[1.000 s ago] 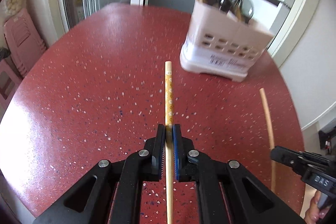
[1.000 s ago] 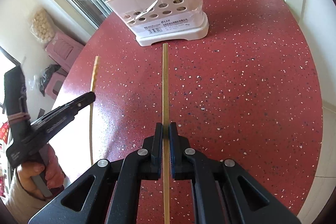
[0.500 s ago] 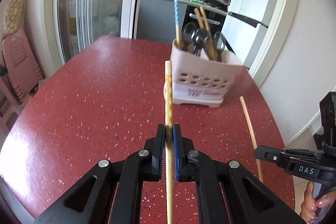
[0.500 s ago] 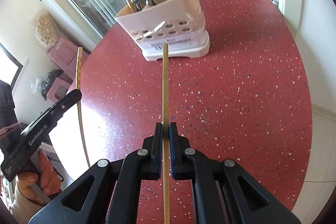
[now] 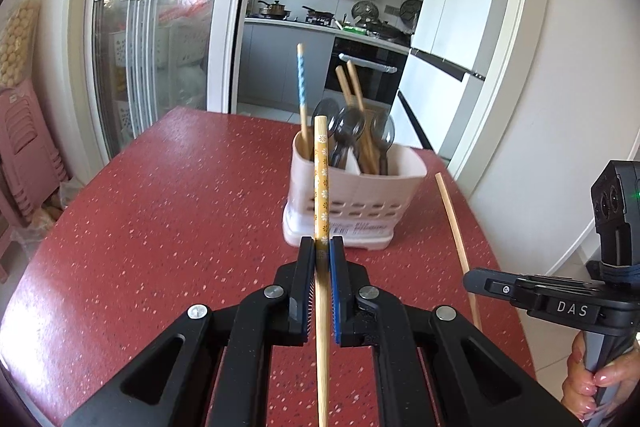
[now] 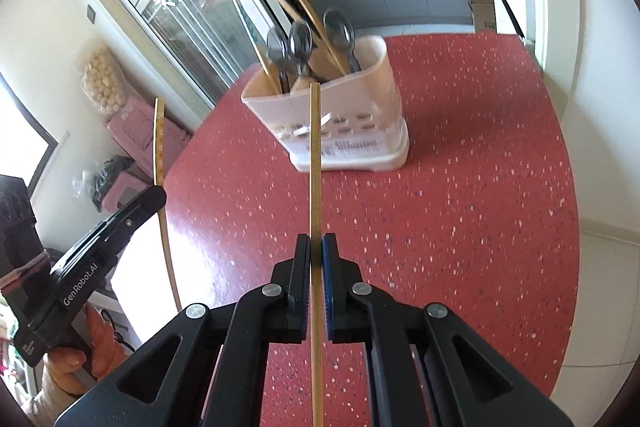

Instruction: Organize utensils

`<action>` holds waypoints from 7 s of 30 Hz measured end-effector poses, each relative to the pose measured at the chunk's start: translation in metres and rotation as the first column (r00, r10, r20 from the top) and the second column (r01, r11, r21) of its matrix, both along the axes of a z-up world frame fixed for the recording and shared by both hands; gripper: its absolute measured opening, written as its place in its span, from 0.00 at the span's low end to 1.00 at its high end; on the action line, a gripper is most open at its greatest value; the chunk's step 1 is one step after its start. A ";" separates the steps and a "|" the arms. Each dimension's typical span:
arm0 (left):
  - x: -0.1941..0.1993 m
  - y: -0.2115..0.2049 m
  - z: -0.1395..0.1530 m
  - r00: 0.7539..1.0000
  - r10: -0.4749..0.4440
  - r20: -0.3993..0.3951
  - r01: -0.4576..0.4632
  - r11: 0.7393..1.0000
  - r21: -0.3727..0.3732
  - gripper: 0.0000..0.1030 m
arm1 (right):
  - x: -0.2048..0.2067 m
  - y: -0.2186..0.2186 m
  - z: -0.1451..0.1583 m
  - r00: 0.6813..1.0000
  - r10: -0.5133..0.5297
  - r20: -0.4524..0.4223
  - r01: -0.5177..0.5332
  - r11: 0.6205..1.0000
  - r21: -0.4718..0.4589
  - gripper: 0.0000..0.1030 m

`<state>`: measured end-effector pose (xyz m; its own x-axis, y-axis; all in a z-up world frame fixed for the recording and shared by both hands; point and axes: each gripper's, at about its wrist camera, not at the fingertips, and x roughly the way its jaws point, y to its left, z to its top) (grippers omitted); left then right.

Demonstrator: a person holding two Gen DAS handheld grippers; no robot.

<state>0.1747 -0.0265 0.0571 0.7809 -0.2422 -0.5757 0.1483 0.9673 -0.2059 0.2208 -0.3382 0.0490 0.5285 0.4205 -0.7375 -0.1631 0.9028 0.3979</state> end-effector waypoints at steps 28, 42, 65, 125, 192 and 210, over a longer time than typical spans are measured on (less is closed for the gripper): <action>0.183 -0.005 0.073 0.978 0.041 0.203 -0.023 0.996 -0.090 0.36 | 0.163 -0.001 0.080 0.930 -0.090 0.355 0.089 0.996 0.021 0.06; 0.217 -0.009 0.043 0.951 0.100 0.292 -0.070 0.991 -0.114 0.36 | 0.187 0.033 0.055 0.842 -0.027 0.539 0.123 0.982 -0.143 0.06; 0.172 -0.022 0.006 0.946 0.080 0.313 -0.088 0.996 0.010 0.36 | 0.137 0.067 0.003 0.774 0.140 0.617 0.121 0.924 -0.362 0.06; 0.029 0.035 -0.077 0.995 0.078 -0.059 -0.070 0.989 0.130 1.00 | -0.005 0.022 -0.029 0.973 -0.179 0.145 0.210 0.948 -0.240 0.81; -0.008 0.021 -0.065 0.986 0.106 0.128 -0.128 0.976 0.177 1.00 | -0.057 0.047 -0.017 0.830 -0.279 0.483 0.468 0.820 -0.331 1.00; -0.009 0.020 -0.065 0.987 0.100 0.124 -0.122 0.976 0.179 1.00 | -0.057 0.046 -0.016 0.830 -0.282 0.482 0.469 0.821 -0.327 1.00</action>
